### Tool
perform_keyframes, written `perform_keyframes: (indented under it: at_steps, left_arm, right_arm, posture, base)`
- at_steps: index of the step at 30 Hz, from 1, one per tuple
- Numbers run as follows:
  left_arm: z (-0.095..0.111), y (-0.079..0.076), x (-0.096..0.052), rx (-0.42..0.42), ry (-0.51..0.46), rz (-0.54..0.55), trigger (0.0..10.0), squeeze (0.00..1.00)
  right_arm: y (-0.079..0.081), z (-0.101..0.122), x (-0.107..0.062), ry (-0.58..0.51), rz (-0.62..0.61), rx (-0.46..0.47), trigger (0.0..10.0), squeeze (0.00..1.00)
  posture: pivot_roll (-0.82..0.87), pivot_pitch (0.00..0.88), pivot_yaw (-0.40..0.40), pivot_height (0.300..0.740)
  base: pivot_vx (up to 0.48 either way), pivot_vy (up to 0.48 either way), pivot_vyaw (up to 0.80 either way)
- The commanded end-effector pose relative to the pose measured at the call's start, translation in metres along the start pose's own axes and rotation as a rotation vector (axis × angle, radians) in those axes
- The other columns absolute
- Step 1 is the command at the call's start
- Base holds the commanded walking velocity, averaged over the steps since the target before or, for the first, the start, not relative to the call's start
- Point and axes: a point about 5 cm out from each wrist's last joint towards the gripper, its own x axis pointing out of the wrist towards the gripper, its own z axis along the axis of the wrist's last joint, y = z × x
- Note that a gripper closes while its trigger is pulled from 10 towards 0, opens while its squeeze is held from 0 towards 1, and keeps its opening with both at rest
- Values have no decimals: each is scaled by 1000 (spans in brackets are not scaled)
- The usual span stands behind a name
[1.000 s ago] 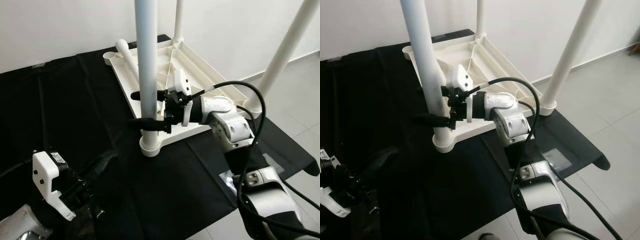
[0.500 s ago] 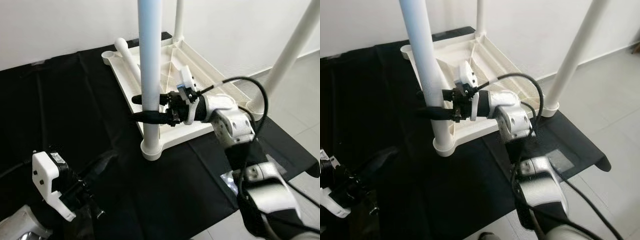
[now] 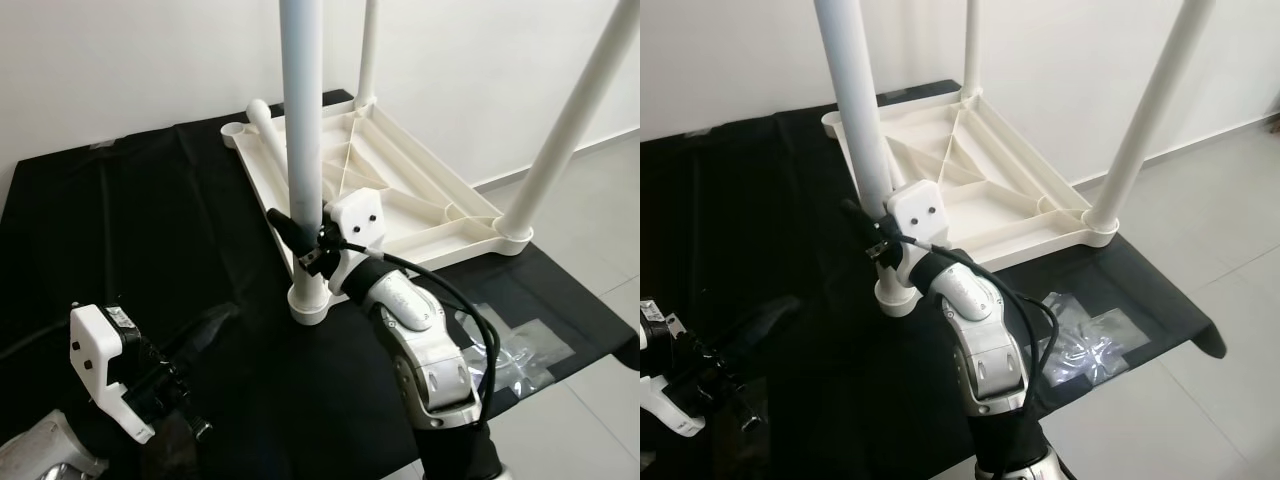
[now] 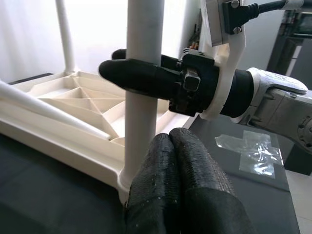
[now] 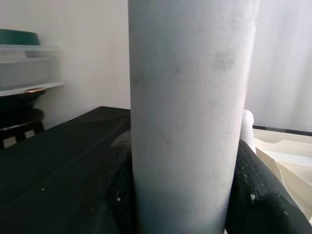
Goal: Building children table
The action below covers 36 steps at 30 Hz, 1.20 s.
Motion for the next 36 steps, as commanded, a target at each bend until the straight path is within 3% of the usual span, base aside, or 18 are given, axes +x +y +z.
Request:
perform_keyframes:
  at_steps: [1, 2, 4, 5, 8, 9, 10, 14, 15, 17, 18, 24, 25, 30, 36]
  left_arm:
    - [-5, 0, -1, -15, 15, 5, 10000, 0]
    - [-5, 0, -2, -13, 16, 6, 10000, 0]
    - [-4, 1, -2, -8, 16, 9, 10000, 0]
    - [-3, 2, -2, -6, 15, 9, 10000, 0]
    - [-3, 2, -2, -5, 14, 9, 10000, 0]
    - [-3, 2, -2, -3, 14, 10, 10000, 0]
    - [-3, 2, -2, -3, 14, 10, 10000, 0]
    - [-2, 0, -3, -3, 16, 13, 10000, 0]
    - [-2, -1, -3, -4, 18, 14, 10000, 0]
    - [-3, -1, -4, -4, 20, 14, 10000, 0]
    - [-2, -2, -4, -5, 21, 14, 10000, 0]
    - [-1, -4, -6, -8, 30, 15, 10000, 0]
    - [-1, -4, -7, -8, 32, 16, 10000, 0]
    - [0, -5, -8, -9, 35, 19, 10000, 0]
    - [-1, -5, -8, -8, 37, 20, 10000, 0]
  right_arm:
    - [4, -35, -3, 188, 14, 44, 0, 0]
    - [5, -32, -1, 170, 30, 53, 10000, 0]
    - [0, -25, 3, 145, 81, 1, 10000, 0]
    - [-5, -20, 7, 117, 129, 33, 10000, 1000]
    - [-9, -16, 9, 99, 160, 58, 10000, 1000]
    - [-16, -10, 12, 65, 247, 87, 10000, 1000]
    - [-16, -10, 12, 65, 247, 87, 10000, 1000]
    - [-41, 10, 17, 4, 540, 57, 10000, 1000]
    - [-46, 12, 19, 5, 575, 47, 10000, 169]
    - [-49, 14, 20, 5, 589, 40, 10000, 169]
    - [-53, 15, 22, 9, 620, 52, 10000, 0]
    - [-59, 17, 30, 23, 708, 85, 10000, 0]
    - [-59, 18, 31, 21, 736, 96, 0, 0]
    - [-60, 19, 34, 15, 796, 105, 0, 0]
    - [-64, 18, 34, -8, 766, 103, 0, 0]
  posture:
    - [-30, 180, -6, 740]
    - [-27, 180, -5, 740]
    - [-27, 180, -5, 740]
    - [-22, 180, -5, 740]
    - [-20, 181, -5, 740]
    - [-19, 182, -7, 740]
    - [-19, 182, -7, 740]
    - [-10, 188, -10, 740]
    - [-5, 190, -10, 740]
    - [-5, 190, -10, 740]
    - [3, 196, -11, 740]
    - [14, 207, -10, 740]
    - [16, 209, -9, 740]
    - [19, 213, -12, 740]
    - [14, 211, -12, 740]
  base:
    - [0, 0, 0]
    - [0, 0, 0]
    - [0, 0, 0]
    - [0, 0, 0]
    - [0, 0, 0]
    - [0, 0, 0]
    - [0, 0, 0]
    - [0, 0, 0]
    - [0, 0, 0]
    - [0, 0, 0]
    - [0, 0, 0]
    - [0, 0, 0]
    - [0, 0, 0]
    - [0, 0, 0]
    - [0, 0, 0]
